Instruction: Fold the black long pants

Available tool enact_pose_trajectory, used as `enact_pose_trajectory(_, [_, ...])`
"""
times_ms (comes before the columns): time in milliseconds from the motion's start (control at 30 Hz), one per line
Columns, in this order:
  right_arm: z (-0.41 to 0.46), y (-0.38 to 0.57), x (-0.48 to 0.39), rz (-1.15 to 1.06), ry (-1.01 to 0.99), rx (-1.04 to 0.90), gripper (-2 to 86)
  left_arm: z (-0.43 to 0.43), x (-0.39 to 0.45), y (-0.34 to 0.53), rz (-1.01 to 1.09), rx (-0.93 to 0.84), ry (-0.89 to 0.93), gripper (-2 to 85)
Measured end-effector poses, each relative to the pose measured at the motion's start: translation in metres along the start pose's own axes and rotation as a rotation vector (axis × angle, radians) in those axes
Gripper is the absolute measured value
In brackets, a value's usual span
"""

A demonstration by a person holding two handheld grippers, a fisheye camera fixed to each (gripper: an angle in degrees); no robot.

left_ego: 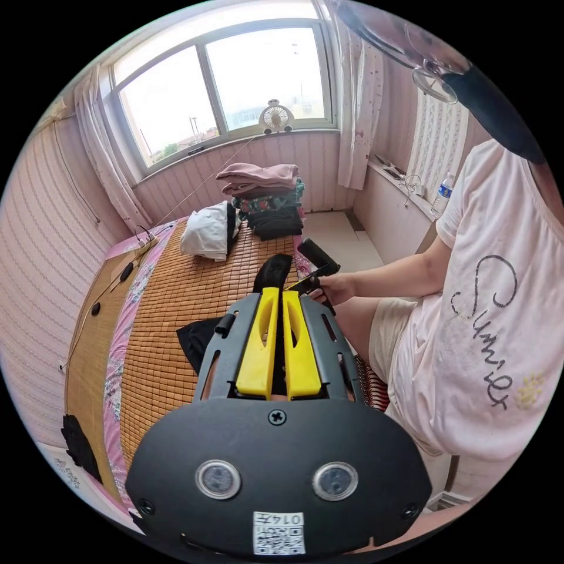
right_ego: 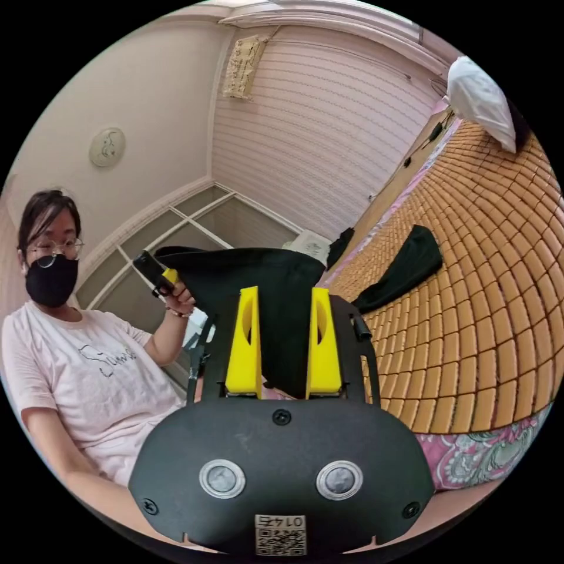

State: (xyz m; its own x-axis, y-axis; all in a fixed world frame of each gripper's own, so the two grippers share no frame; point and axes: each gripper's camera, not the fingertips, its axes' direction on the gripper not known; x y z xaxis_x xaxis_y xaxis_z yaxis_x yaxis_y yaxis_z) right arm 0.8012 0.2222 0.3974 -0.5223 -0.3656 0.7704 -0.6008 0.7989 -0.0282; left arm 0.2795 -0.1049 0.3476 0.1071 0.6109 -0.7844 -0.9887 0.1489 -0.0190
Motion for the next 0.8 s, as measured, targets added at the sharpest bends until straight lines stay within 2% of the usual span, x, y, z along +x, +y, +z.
enact_pose_trajectory(33, [-0.007, -0.004, -0.002, -0.031, -0.056, 0.045, 2.3, 0.002, -0.007, 0.000, -0.016, -0.006, -0.008, -1.0])
enact_pose_trajectory(133, [-0.034, -0.009, -0.005, -0.011, -0.046, 0.147, 1.0, 0.014, -0.030, -0.003, -0.050, -0.022, -0.031, -0.9])
enact_pose_trajectory(267, [-0.062, -0.009, -0.014, 0.041, 0.245, 0.155, 0.4, 0.052, -0.070, -0.017, -0.124, -0.045, -0.071, -0.4])
enact_pose_trajectory(300, [-0.063, -0.011, -0.012, 0.056, 0.303, 0.146, 0.4, 0.071, -0.088, -0.020, -0.212, -0.049, -0.137, 0.1])
enact_pose_trajectory(333, [-0.061, -0.015, -0.007, 0.088, 0.458, 0.108, 0.3, 0.088, -0.106, -0.018, -0.320, -0.057, -0.258, 0.9])
enact_pose_trajectory(367, [-0.053, -0.019, 0.004, 0.130, 0.635, 0.027, 0.4, 0.095, -0.114, -0.016, -0.359, -0.067, -0.295, 1.2])
enact_pose_trajectory(400, [-0.048, -0.022, 0.013, 0.166, 0.717, -0.034, 0.4, 0.103, -0.130, -0.011, -0.443, -0.082, -0.310, 2.0])
enact_pose_trajectory(467, [-0.021, -0.032, 0.042, 0.211, 0.927, -0.260, 0.6, 0.100, -0.144, 0.003, -0.534, -0.028, -0.206, 3.6])
enact_pose_trajectory(500, [-0.014, -0.033, 0.046, 0.197, 0.973, -0.300, 0.6, 0.094, -0.145, 0.016, -0.542, 0.021, -0.143, 4.3])
enact_pose_trajectory(567, [0.008, -0.037, 0.058, 0.132, 1.122, -0.382, 0.9, 0.086, -0.140, 0.040, -0.535, 0.008, -0.122, 4.8])
enact_pose_trajectory(633, [0.018, -0.042, 0.070, 0.118, 1.159, -0.414, 1.6, 0.082, -0.129, 0.079, -0.532, -0.092, -0.158, 4.9])
enact_pose_trajectory(800, [0.066, -0.066, 0.105, 0.017, 1.055, -0.416, 5.1, 0.087, -0.112, 0.174, -0.617, -0.261, -0.122, 4.7])
